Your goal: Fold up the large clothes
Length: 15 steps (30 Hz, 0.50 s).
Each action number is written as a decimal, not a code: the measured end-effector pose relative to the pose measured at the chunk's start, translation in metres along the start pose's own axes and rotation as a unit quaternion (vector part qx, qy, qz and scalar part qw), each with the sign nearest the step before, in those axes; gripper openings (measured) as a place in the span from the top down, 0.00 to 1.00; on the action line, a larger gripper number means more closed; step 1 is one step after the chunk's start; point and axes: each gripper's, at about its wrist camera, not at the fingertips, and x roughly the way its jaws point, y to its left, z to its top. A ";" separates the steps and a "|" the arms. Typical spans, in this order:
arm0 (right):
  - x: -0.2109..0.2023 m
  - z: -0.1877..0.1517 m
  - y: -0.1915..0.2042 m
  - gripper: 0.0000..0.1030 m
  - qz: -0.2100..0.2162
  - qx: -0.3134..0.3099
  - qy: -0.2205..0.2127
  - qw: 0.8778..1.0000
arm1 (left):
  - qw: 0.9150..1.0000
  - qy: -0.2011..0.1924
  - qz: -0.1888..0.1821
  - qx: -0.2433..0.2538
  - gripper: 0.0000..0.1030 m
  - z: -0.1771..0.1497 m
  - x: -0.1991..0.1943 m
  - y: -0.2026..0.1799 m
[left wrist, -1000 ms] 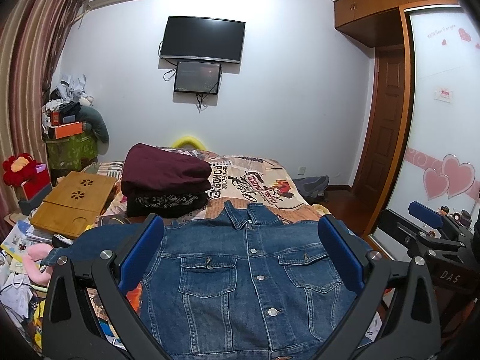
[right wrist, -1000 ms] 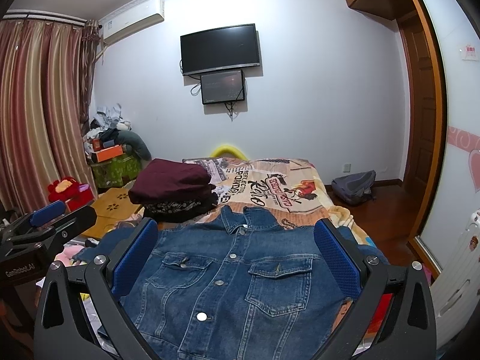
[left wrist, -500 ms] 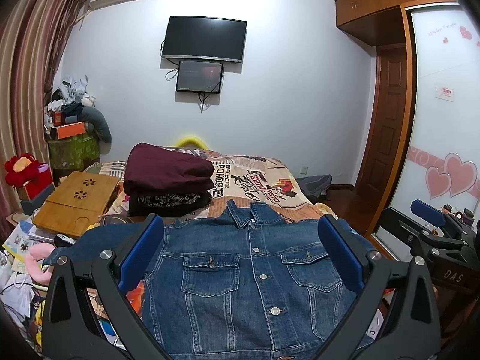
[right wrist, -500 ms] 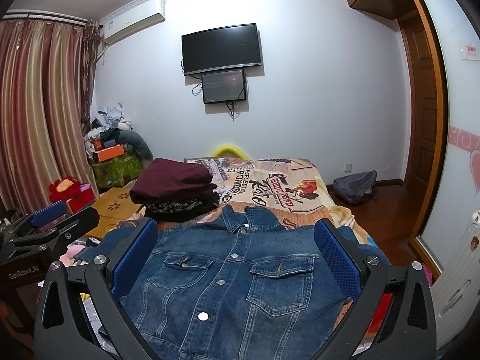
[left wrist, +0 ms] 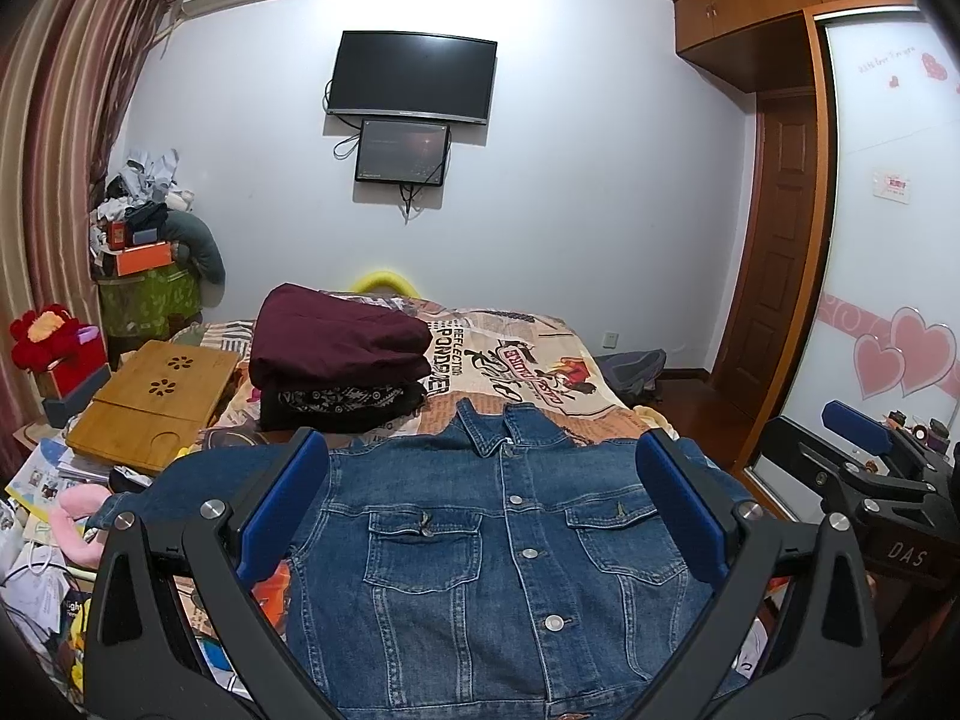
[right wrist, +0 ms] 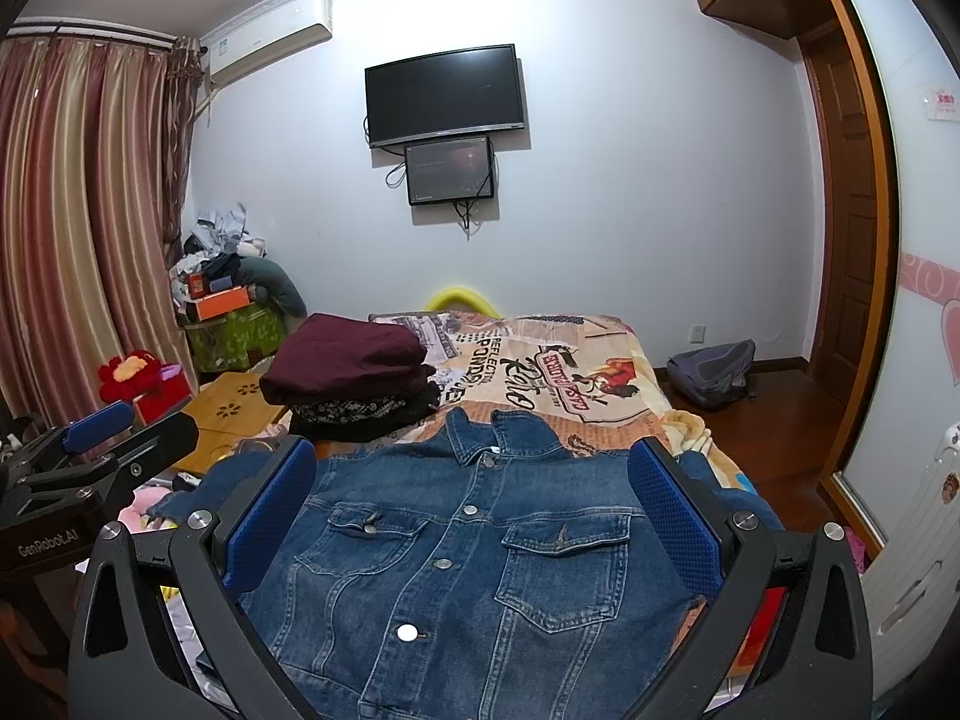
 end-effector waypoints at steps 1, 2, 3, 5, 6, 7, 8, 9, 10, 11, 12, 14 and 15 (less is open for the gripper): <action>0.000 -0.001 0.001 0.00 0.000 0.000 0.000 1.000 | 1.000 0.000 0.000 -0.001 0.00 0.000 0.000 0.000; 0.000 -0.001 0.000 0.00 0.001 0.000 0.000 1.000 | 1.000 0.001 0.000 -0.002 0.00 0.001 0.001 0.001; 0.001 -0.001 0.001 0.00 0.001 0.000 0.001 1.000 | 1.000 0.002 0.000 -0.002 0.00 0.001 0.002 0.001; 0.001 -0.001 0.002 0.00 0.000 -0.002 0.002 1.000 | 1.000 0.002 0.001 -0.002 0.00 0.001 0.004 0.002; 0.002 -0.001 0.002 0.00 -0.001 -0.002 0.003 1.000 | 1.000 0.003 0.001 -0.003 0.00 0.001 0.004 0.002; 0.003 0.000 0.001 0.00 -0.001 -0.003 0.004 1.000 | 1.000 0.004 0.001 -0.003 0.00 0.001 0.005 0.002; 0.004 0.000 0.001 0.00 -0.001 -0.003 0.005 1.000 | 1.000 0.005 0.001 -0.003 0.00 0.001 0.006 0.003; 0.005 0.001 0.002 0.00 -0.001 -0.003 0.007 1.000 | 1.000 0.006 0.001 -0.003 0.00 0.001 0.007 0.003; 0.006 0.001 0.001 0.00 -0.001 -0.002 0.009 1.000 | 1.000 0.007 0.001 -0.003 0.00 0.001 0.008 0.003; 0.007 0.002 0.001 0.00 0.000 -0.002 0.010 1.000 | 1.000 0.007 0.002 -0.003 0.00 0.001 0.009 0.004; 0.008 0.002 0.000 0.00 0.000 -0.002 0.011 1.000 | 1.000 0.008 0.003 -0.003 0.00 0.000 0.011 0.004; 0.012 0.002 0.001 0.00 0.001 -0.001 0.015 1.000 | 1.000 0.010 0.005 -0.005 0.00 -0.001 0.014 0.006; 0.013 0.002 0.000 0.00 0.001 -0.001 0.016 1.000 | 1.000 0.012 0.007 -0.006 0.00 -0.001 0.016 0.008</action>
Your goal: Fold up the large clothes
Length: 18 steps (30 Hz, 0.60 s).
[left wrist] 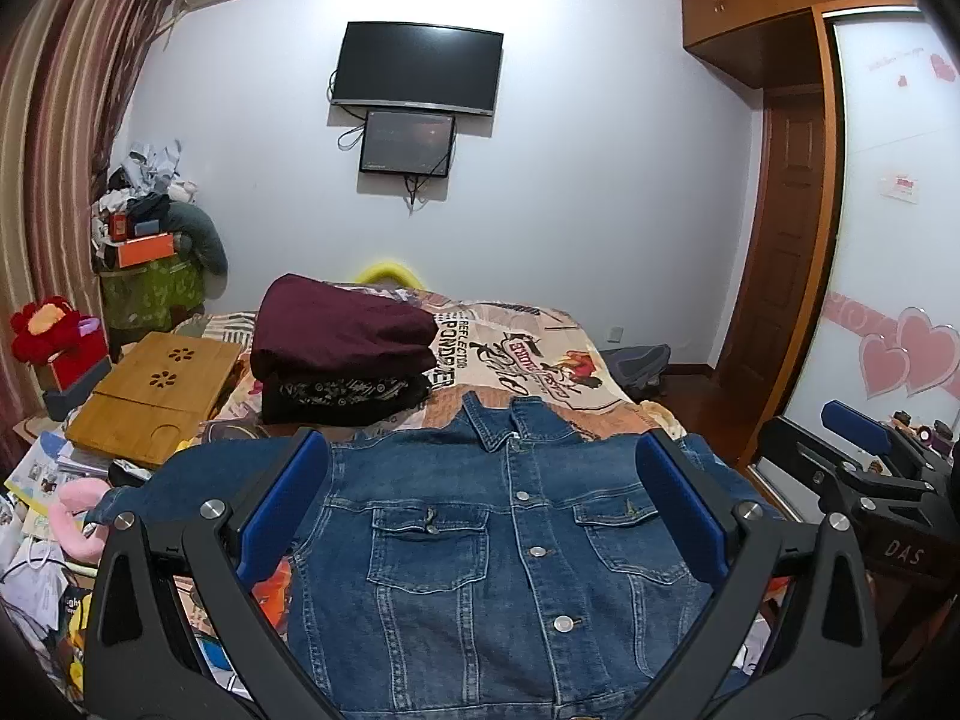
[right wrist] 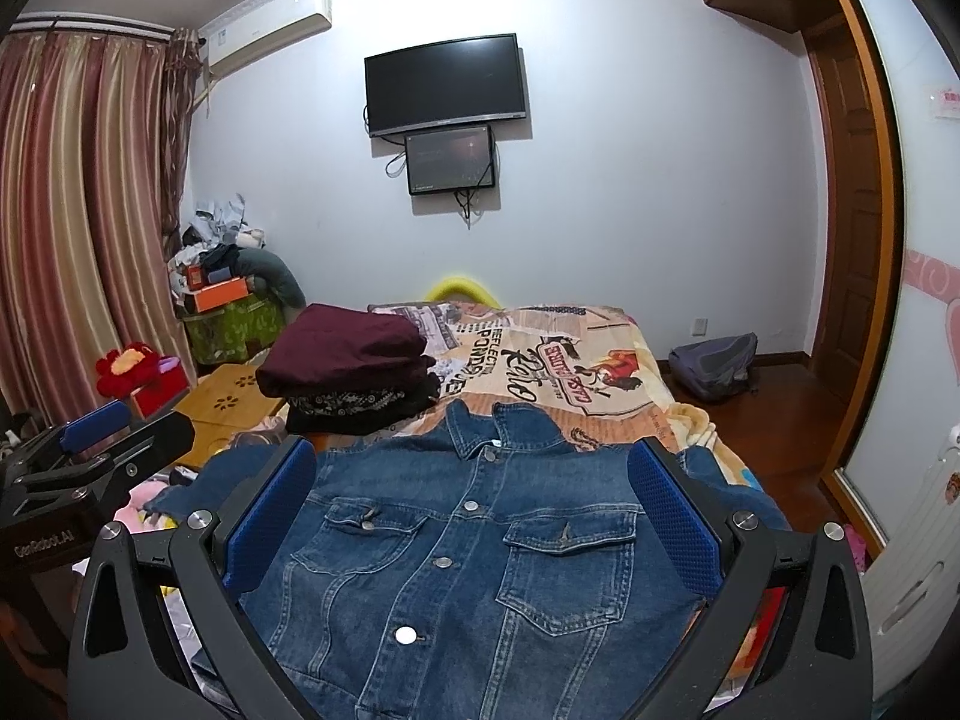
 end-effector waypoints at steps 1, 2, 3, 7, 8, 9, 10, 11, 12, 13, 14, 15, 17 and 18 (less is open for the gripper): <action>0.003 0.000 0.001 0.00 0.001 -0.001 0.003 1.000 | 1.000 0.002 0.002 -0.001 0.00 0.000 0.002 0.002; 0.005 0.000 0.001 0.00 0.001 -0.002 0.005 1.000 | 1.000 0.004 0.004 -0.003 0.00 -0.001 0.005 0.004; 0.008 0.000 0.001 0.00 0.001 -0.003 0.007 1.000 | 1.000 0.006 0.007 -0.004 0.00 -0.001 0.007 0.006; 0.023 0.000 0.004 0.00 0.003 -0.008 0.020 1.000 | 0.999 0.010 0.039 -0.009 0.00 -0.002 0.020 0.021; 0.026 -0.001 0.003 0.00 0.003 -0.008 0.024 1.000 | 0.999 0.011 0.049 -0.011 0.00 -0.002 0.025 0.027; 0.030 -0.001 0.003 0.00 0.004 -0.009 0.027 1.000 | 0.998 0.014 0.057 -0.015 0.00 -0.002 0.029 0.033; 0.036 -0.002 0.003 0.00 0.002 -0.009 0.034 0.999 | 0.998 0.016 0.065 -0.020 0.00 -0.002 0.034 0.040; 0.041 -0.002 0.003 0.00 0.002 -0.010 0.038 0.999 | 0.997 0.019 0.073 -0.026 0.00 -0.001 0.039 0.048; 0.047 -0.002 0.002 0.00 0.001 -0.010 0.043 0.999 | 0.996 0.020 0.082 -0.031 0.00 -0.002 0.043 0.057; 0.050 -0.003 0.001 0.00 0.000 -0.010 0.046 0.999 | 0.995 0.022 0.093 -0.037 0.00 -0.002 0.048 0.066; 0.057 -0.003 0.000 0.00 -0.002 -0.010 0.052 0.999 | 0.994 0.025 0.103 -0.041 0.00 -0.001 0.053 0.076; 0.062 -0.004 -0.001 0.00 -0.004 -0.011 0.056 0.998 | 0.992 0.027 0.111 -0.043 0.00 -0.001 0.056 0.085; 0.073 -0.005 -0.005 0.00 -0.010 -0.010 0.066 0.998 | 0.988 0.033 0.140 -0.051 0.00 -0.002 0.066 0.108; 0.077 -0.005 -0.006 0.00 -0.013 -0.010 0.070 0.997 | 0.986 0.036 0.153 -0.054 0.00 -0.003 0.070 0.118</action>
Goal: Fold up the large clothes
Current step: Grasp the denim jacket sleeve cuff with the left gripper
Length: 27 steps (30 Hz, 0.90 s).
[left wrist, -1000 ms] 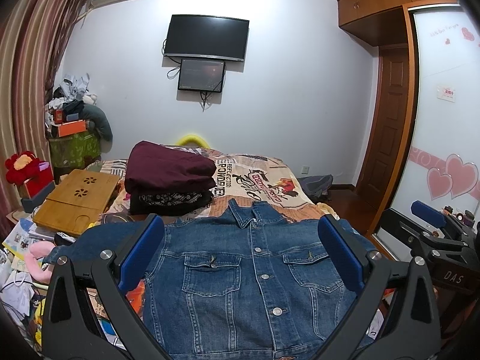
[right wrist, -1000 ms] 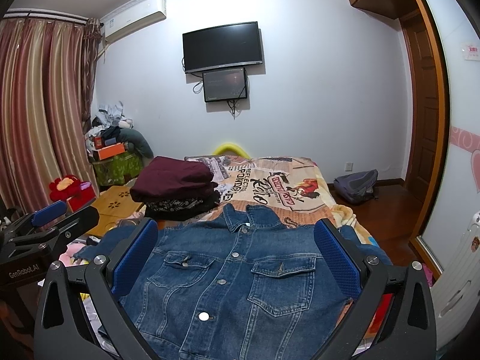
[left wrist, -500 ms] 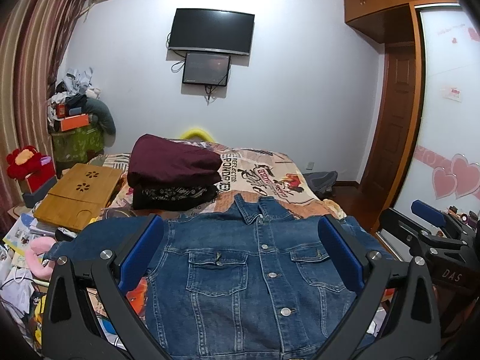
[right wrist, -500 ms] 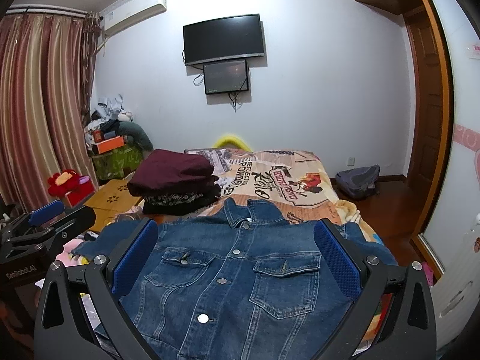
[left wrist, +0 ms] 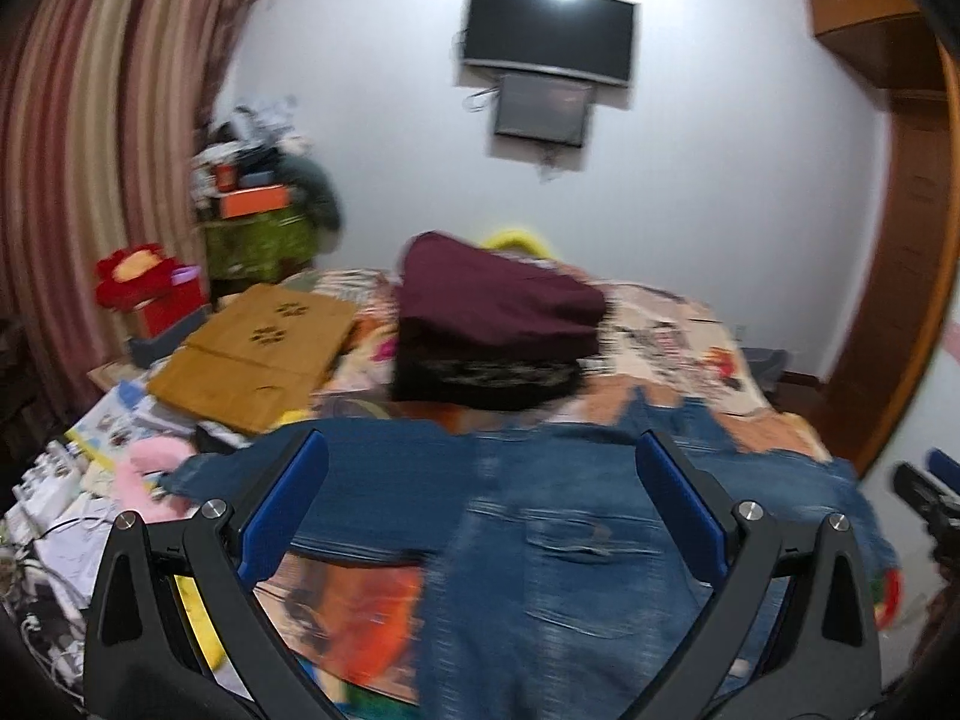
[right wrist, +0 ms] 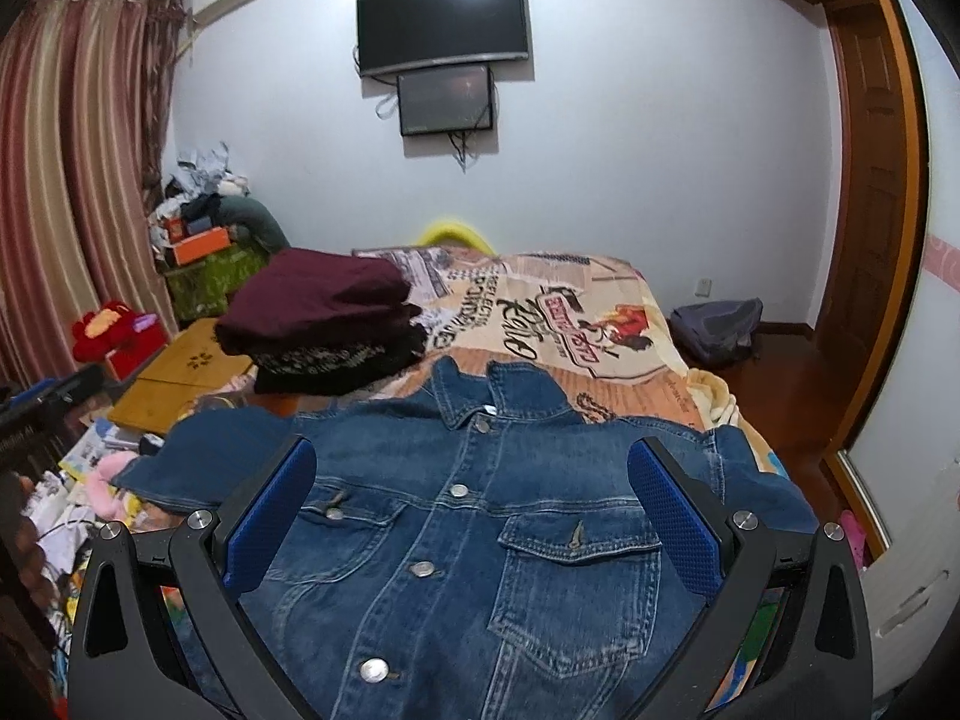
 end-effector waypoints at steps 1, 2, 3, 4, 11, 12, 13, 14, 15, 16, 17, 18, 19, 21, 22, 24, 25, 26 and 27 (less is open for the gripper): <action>0.007 0.000 -0.003 0.00 -0.004 0.002 0.005 1.000 | 1.000 0.005 0.018 -0.003 0.00 0.000 0.010 0.011; 0.010 0.000 -0.004 0.00 -0.007 0.003 0.009 1.000 | 0.999 0.010 0.033 -0.007 0.00 0.000 0.018 0.021; 0.016 0.000 -0.006 0.00 -0.010 0.004 0.014 1.000 | 0.999 0.016 0.045 -0.013 0.00 0.000 0.026 0.032; 0.019 0.000 -0.008 0.00 -0.014 0.006 0.017 1.000 | 0.998 0.024 0.053 -0.021 0.00 -0.002 0.034 0.043; 0.054 -0.005 -0.023 0.00 -0.038 0.015 0.057 0.998 | 0.977 0.141 0.068 -0.143 0.00 -0.027 0.111 0.138; 0.059 -0.007 -0.025 0.00 -0.040 0.017 0.065 0.997 | 0.971 0.159 0.068 -0.166 0.00 -0.034 0.122 0.153; 0.063 -0.009 -0.026 0.00 -0.040 0.020 0.072 0.996 | 0.966 0.172 0.067 -0.182 0.01 -0.040 0.130 0.162; 0.067 -0.009 -0.027 0.00 -0.040 0.021 0.078 0.996 | 0.960 0.187 0.062 -0.201 0.02 -0.049 0.140 0.174; 0.070 -0.010 -0.028 0.00 -0.040 0.024 0.085 0.995 | 0.954 0.199 0.061 -0.214 0.03 -0.056 0.148 0.181; 0.076 -0.012 -0.029 0.00 -0.038 0.028 0.094 0.994 | 0.949 0.211 0.061 -0.228 0.06 -0.063 0.155 0.189; 0.079 -0.013 -0.029 0.00 -0.036 0.032 0.100 0.994 | 0.942 0.223 0.062 -0.243 0.07 -0.072 0.162 0.195; 0.084 -0.015 -0.030 0.00 -0.033 0.037 0.108 0.993 | 0.936 0.232 0.061 -0.257 0.07 -0.079 0.169 0.202; 0.088 -0.016 -0.031 0.00 -0.030 0.041 0.113 0.992 | 0.930 0.243 0.057 -0.271 0.09 -0.087 0.176 0.207; 0.097 -0.019 -0.033 0.00 -0.024 0.052 0.129 0.990 | 0.918 0.261 0.043 -0.297 0.14 -0.100 0.189 0.217; 0.101 -0.020 -0.034 0.00 -0.022 0.056 0.134 0.989 | 0.912 0.267 0.035 -0.308 0.17 -0.107 0.195 0.221; 0.108 -0.024 -0.034 0.00 -0.019 0.063 0.145 0.987 | 0.898 0.279 0.016 -0.339 0.22 -0.120 0.205 0.228; 0.110 -0.025 -0.035 0.00 -0.018 0.066 0.149 0.986 | 0.892 0.283 0.011 -0.353 0.27 -0.125 0.209 0.230; 0.113 -0.026 -0.035 0.00 -0.018 0.068 0.152 0.986 | 0.887 0.285 0.006 -0.364 0.32 -0.130 0.213 0.233; 0.115 -0.027 -0.036 0.00 -0.018 0.070 0.155 0.985 | 0.883 0.286 0.006 -0.371 0.35 -0.134 0.216 0.234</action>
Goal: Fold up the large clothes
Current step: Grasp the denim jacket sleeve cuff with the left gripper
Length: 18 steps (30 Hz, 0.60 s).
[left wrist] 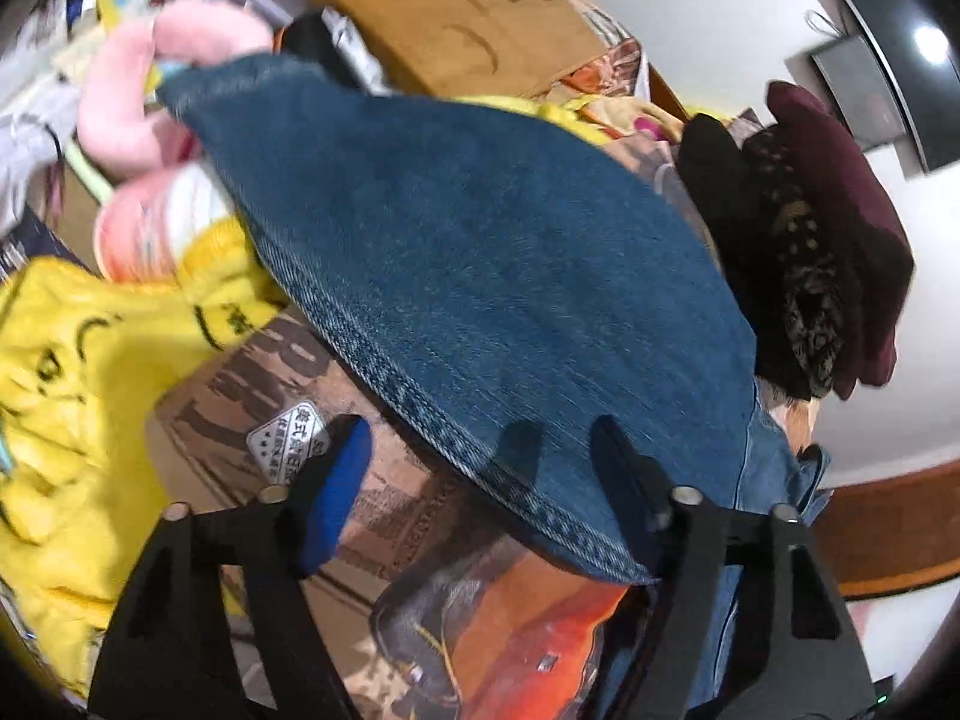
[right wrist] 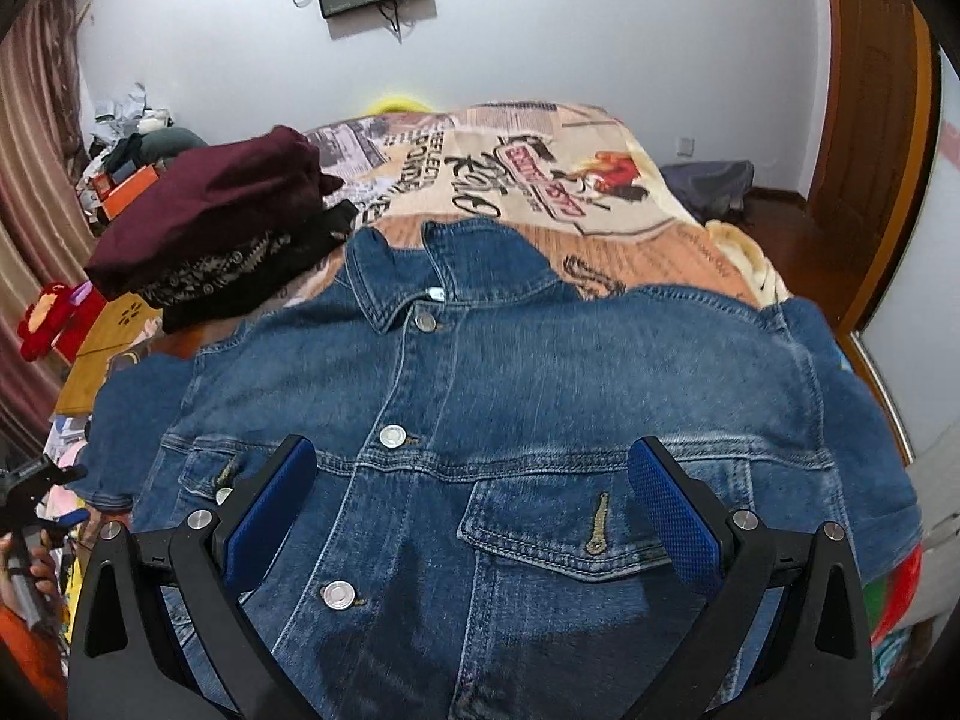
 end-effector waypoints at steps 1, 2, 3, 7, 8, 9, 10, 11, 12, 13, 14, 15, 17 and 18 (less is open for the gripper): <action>0.001 0.000 0.000 0.00 0.000 0.002 0.003 1.000 | 1.000 0.000 0.001 -0.006 0.41 0.000 0.003 0.002; 0.003 0.000 -0.001 0.00 0.001 0.005 0.006 1.000 | 1.000 -0.003 0.002 -0.008 0.46 0.002 0.006 0.003; 0.003 0.000 -0.003 0.00 0.002 0.008 0.008 1.000 | 1.000 -0.008 0.006 -0.006 0.48 0.004 0.007 0.002; 0.002 0.000 -0.008 0.00 0.006 0.017 0.010 1.000 | 0.999 -0.035 0.036 0.009 0.79 0.011 0.014 -0.002; 0.000 0.000 -0.010 0.00 0.005 0.020 0.008 1.000 | 0.999 -0.036 0.029 0.001 0.82 0.014 0.015 0.000; -0.001 0.001 -0.010 0.00 0.004 0.022 0.006 1.000 | 0.999 -0.037 0.027 -0.007 0.83 0.015 0.015 0.000; -0.004 0.001 -0.012 0.00 0.004 0.025 0.004 1.000 | 0.999 -0.041 0.026 -0.008 0.85 0.016 0.013 -0.001; -0.005 0.001 -0.012 0.00 0.003 0.025 0.002 1.000 | 0.998 -0.051 0.030 0.000 0.88 0.016 0.009 -0.006; -0.008 0.002 -0.014 0.00 0.002 0.026 0.000 1.000 | 0.997 -0.063 0.037 0.013 0.90 0.017 0.003 -0.012; -0.010 0.002 -0.015 0.00 0.000 0.026 -0.003 1.000 | 0.996 -0.075 0.046 0.031 0.94 0.016 -0.004 -0.022; -0.013 0.003 -0.016 0.00 -0.002 0.027 -0.007 1.000 | 0.993 -0.088 0.054 0.051 0.95 0.014 -0.012 -0.034; -0.016 0.003 -0.017 0.00 -0.003 0.028 -0.010 1.000 | 0.991 -0.101 0.058 0.070 0.95 0.012 -0.020 -0.046; -0.023 0.003 -0.020 0.00 -0.008 0.028 -0.017 0.999 | 0.985 -0.125 0.056 0.108 0.95 0.010 -0.037 -0.073; -0.027 0.004 -0.022 0.00 -0.009 0.029 -0.021 0.999 | 0.981 -0.136 0.051 0.126 0.95 0.008 -0.045 -0.087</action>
